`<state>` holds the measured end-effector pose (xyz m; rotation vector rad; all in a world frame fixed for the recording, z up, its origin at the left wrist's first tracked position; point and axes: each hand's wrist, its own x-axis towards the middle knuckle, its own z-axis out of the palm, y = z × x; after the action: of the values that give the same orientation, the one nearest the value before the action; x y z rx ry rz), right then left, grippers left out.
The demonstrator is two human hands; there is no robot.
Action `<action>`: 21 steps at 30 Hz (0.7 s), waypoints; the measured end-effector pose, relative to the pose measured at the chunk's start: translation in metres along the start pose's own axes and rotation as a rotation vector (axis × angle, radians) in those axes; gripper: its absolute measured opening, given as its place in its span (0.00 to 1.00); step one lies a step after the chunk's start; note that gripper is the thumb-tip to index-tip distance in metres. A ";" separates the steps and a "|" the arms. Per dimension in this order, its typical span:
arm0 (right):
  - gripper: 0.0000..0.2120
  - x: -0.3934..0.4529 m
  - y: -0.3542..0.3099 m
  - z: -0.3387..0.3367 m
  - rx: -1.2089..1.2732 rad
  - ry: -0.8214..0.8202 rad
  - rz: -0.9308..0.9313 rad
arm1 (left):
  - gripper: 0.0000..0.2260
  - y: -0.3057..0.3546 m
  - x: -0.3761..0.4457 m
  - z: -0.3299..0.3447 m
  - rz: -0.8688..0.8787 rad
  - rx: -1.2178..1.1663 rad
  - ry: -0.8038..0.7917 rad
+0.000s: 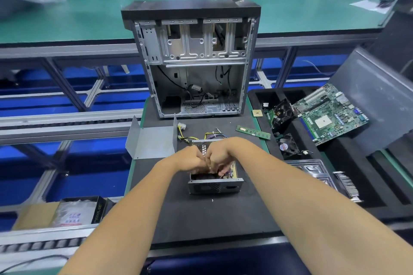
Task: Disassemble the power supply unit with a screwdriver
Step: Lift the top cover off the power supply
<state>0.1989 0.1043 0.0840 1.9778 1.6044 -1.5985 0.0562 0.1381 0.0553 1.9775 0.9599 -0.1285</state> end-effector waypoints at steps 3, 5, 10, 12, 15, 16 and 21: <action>0.05 0.002 0.002 0.002 0.002 -0.056 0.005 | 0.05 -0.008 -0.006 -0.002 -0.059 -0.013 -0.098; 0.05 0.003 0.004 0.002 -0.047 -0.083 0.012 | 0.06 -0.013 -0.008 -0.002 -0.079 -0.027 -0.127; 0.10 0.010 0.008 0.005 -0.074 -0.040 0.012 | 0.06 -0.015 -0.008 0.000 -0.059 -0.040 -0.113; 0.11 0.011 0.009 0.005 -0.111 -0.033 0.001 | 0.06 -0.015 -0.007 0.002 -0.052 -0.008 -0.109; 0.10 0.013 0.008 0.004 -0.162 -0.047 -0.006 | 0.08 -0.016 -0.006 0.005 -0.048 0.012 -0.106; 0.10 0.013 0.008 0.005 -0.174 -0.056 -0.005 | 0.08 -0.016 -0.006 0.006 -0.048 -0.007 -0.110; 0.08 0.015 0.007 0.004 -0.191 -0.113 -0.002 | 0.05 -0.018 -0.006 0.002 -0.060 -0.089 -0.171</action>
<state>0.1996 0.1079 0.0673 1.7599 1.6478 -1.4678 0.0399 0.1383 0.0445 1.8248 0.8987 -0.2796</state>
